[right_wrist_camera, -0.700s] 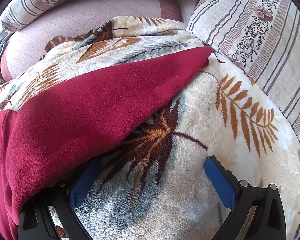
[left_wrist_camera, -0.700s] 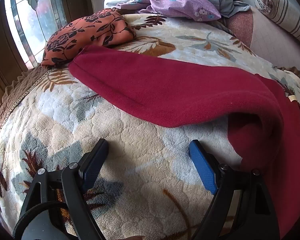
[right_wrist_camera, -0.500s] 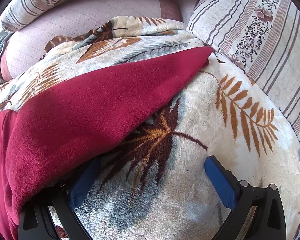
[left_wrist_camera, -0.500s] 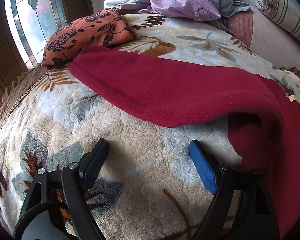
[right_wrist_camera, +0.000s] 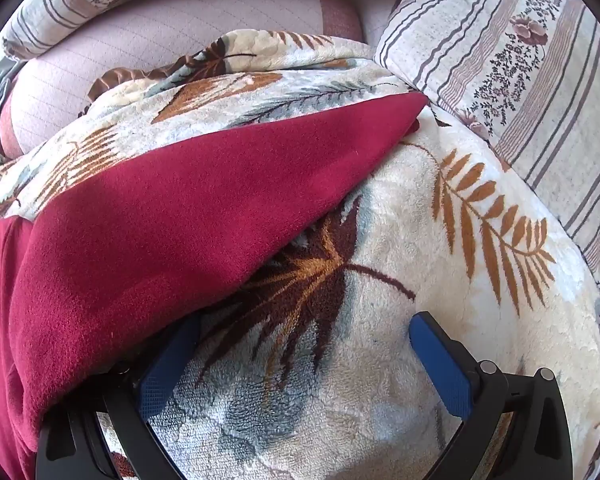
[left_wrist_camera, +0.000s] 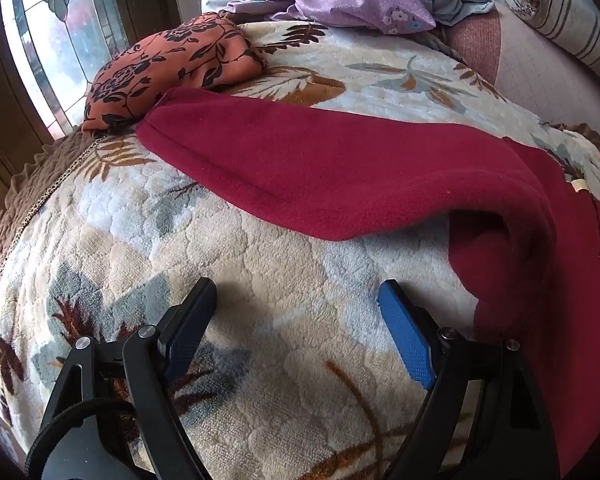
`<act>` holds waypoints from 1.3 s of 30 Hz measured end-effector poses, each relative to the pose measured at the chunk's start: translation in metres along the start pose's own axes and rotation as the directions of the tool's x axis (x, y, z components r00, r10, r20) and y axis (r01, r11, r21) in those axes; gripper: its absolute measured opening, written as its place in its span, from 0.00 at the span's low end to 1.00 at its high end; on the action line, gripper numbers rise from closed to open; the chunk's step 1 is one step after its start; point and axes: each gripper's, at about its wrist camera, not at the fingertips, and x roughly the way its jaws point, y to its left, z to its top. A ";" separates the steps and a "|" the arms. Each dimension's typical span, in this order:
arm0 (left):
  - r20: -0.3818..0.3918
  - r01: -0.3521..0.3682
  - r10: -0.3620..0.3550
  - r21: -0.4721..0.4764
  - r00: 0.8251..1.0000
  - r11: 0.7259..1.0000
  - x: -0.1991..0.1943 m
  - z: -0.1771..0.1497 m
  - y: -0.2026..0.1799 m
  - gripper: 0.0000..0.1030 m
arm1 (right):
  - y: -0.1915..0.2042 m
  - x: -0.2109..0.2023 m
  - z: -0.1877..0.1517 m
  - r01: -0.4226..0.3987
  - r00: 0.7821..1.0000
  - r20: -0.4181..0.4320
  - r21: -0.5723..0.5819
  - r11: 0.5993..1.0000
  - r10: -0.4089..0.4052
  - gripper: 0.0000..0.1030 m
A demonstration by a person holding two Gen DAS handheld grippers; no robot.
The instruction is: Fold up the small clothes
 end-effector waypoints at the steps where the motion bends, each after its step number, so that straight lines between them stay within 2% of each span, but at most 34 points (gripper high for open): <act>1: -0.002 -0.006 0.006 -0.001 1.000 1.000 -0.004 -0.001 0.000 0.81 | -0.002 -0.001 0.000 -0.002 1.000 -0.003 0.002 1.000 0.002 1.00; 5: 0.019 0.005 -0.004 -0.038 1.000 0.999 -0.026 -0.012 0.001 0.81 | -0.005 -0.009 -0.006 -0.032 0.999 -0.032 0.004 0.999 0.032 1.00; 8: 0.060 -0.002 0.003 -0.016 0.998 1.000 -0.048 -0.015 -0.006 0.81 | -0.004 -0.029 -0.023 -0.047 0.995 -0.086 0.001 0.999 0.047 1.00; 10: 0.090 0.003 -0.002 -0.001 0.996 1.000 -0.066 -0.019 -0.012 0.81 | 0.002 -0.047 -0.034 -0.114 0.987 -0.112 0.001 0.994 0.113 1.00; 12: 0.105 0.042 -0.041 0.000 0.994 0.999 -0.084 -0.021 -0.018 0.81 | 0.010 -0.066 -0.045 -0.180 0.977 -0.118 -0.011 0.984 0.177 1.00; 15: 0.112 0.103 -0.102 -0.002 0.988 0.995 -0.105 -0.024 -0.029 0.81 | 0.028 -0.098 -0.059 -0.244 0.965 -0.111 -0.065 0.968 0.236 1.00; 19: 0.134 0.131 -0.135 0.040 0.982 0.991 -0.131 -0.031 -0.051 0.81 | 0.072 -0.143 -0.071 -0.286 0.958 -0.072 -0.180 0.941 0.277 1.00; 24: 0.127 0.159 -0.174 0.118 0.977 0.980 -0.151 -0.049 -0.080 0.81 | 0.123 -0.190 -0.085 -0.365 0.929 -0.033 -0.233 0.901 0.368 1.00; 29: 0.105 0.201 -0.218 0.149 0.970 0.968 -0.158 -0.068 -0.099 0.81 | 0.165 -0.198 -0.096 -0.348 0.936 -0.043 -0.250 0.904 0.348 1.00; 34: 0.110 0.201 -0.224 0.191 0.968 0.961 -0.164 -0.081 -0.110 0.81 | 0.185 -0.202 -0.113 -0.368 0.928 -0.040 -0.252 0.895 0.370 1.00; 39: 0.109 0.201 -0.223 0.184 0.969 0.962 -0.163 -0.088 -0.111 0.81 | 0.201 -0.202 -0.128 -0.320 0.944 -0.025 -0.305 0.897 0.328 1.00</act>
